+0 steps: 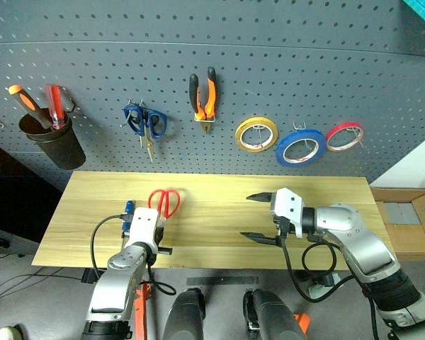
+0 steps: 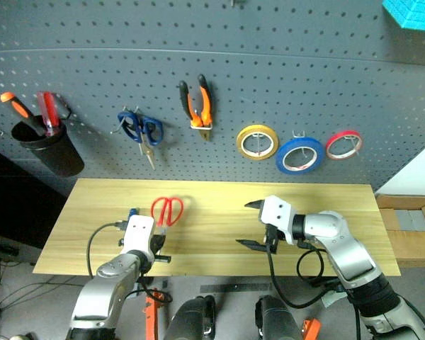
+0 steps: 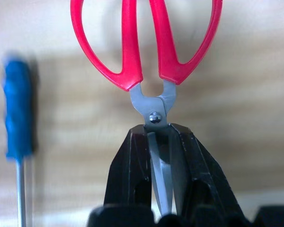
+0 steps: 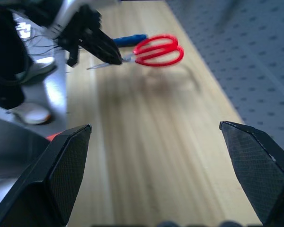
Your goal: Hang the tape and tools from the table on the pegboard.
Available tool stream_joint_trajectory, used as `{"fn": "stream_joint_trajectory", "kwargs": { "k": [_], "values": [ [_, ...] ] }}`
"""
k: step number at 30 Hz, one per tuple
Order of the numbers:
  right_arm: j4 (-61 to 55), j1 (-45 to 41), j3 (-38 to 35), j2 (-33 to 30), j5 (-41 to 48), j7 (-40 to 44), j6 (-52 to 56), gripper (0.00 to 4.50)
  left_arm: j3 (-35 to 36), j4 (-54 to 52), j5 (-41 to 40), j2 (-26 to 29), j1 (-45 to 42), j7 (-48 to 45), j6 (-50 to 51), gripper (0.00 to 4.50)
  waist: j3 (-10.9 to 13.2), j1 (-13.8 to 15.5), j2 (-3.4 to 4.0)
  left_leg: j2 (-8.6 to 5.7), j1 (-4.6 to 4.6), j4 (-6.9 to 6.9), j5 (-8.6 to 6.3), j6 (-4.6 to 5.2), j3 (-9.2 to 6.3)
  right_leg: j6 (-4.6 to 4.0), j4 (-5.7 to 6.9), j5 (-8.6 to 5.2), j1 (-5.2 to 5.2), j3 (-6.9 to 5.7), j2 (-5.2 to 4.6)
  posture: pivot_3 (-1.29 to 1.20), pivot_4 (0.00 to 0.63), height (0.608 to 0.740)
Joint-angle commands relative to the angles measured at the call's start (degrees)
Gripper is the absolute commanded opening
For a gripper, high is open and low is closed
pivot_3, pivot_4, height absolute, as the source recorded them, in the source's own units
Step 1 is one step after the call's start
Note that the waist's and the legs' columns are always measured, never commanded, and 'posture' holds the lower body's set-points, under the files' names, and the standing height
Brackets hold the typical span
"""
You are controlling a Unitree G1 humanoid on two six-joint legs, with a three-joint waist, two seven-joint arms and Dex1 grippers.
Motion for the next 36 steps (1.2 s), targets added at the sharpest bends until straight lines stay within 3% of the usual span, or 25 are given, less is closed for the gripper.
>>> {"fn": "stream_joint_trajectory", "kwargs": {
  "k": [1, 7, 18, 25, 36],
  "values": [
    [-4.39, 2.15, -3.37, -0.77, 2.32, -0.58, -1.28, 4.50, -0.19, -7.44, -0.48, -2.11, 4.08, 1.34, -1.50, 0.25, -0.09, -0.02, -0.10, 0.00, 0.00, 0.00, -0.03, -0.04, 0.00, 0.00, 0.00, 0.00, 0.00, 0.00, 0.00, 0.10, 0.188, 0.740],
    [-9.46, 4.19, -6.81, 1.21, 8.48, -2.85, 3.70, 4.50, -1.11, -11.07, 2.73, -4.28, 9.13, 4.27, -11.63, 0.25, -0.41, -0.04, -0.25, 0.01, 0.02, 0.01, -0.04, -0.08, -0.03, 0.10, 0.05, -0.07, -0.01, -0.01, 0.02, 0.10, 0.150, 0.740],
    [-10.92, 4.29, -14.84, 8.20, 19.79, -7.91, 4.41, 4.50, 0.31, -8.99, 4.72, -6.28, 13.32, 6.77, -42.36, 0.25, -5.16, 0.05, -0.77, -0.04, 0.01, 0.02, -0.04, -0.07, 0.03, -0.05, 0.02, 0.02, -0.01, 0.02, 0.02, 0.12, 0.035, 0.740],
    [-9.37, 2.45, -14.57, 10.84, 19.81, -10.52, 2.24, 4.50, 0.71, -5.45, 5.95, -9.38, 9.48, 9.76, -47.16, 0.25, -9.12, 0.03, -0.73, -0.06, 0.16, 0.08, -0.02, -0.02, 0.11, -0.16, 0.07, 0.07, 0.08, 0.09, 0.11, 0.14, 0.000, 0.740],
    [-2.85, -4.90, -10.23, 13.84, 16.39, -12.67, 1.59, 4.50, 3.14, 6.24, 1.15, -6.40, -2.83, 5.78, -42.50, 0.25, -11.07, 0.20, -0.51, -0.02, 0.15, 0.65, 0.03, 0.15, 0.04, -0.16, 0.23, 0.21, 0.27, 0.09, 0.24, 0.14, 0.000, 0.740]
  ]
}}
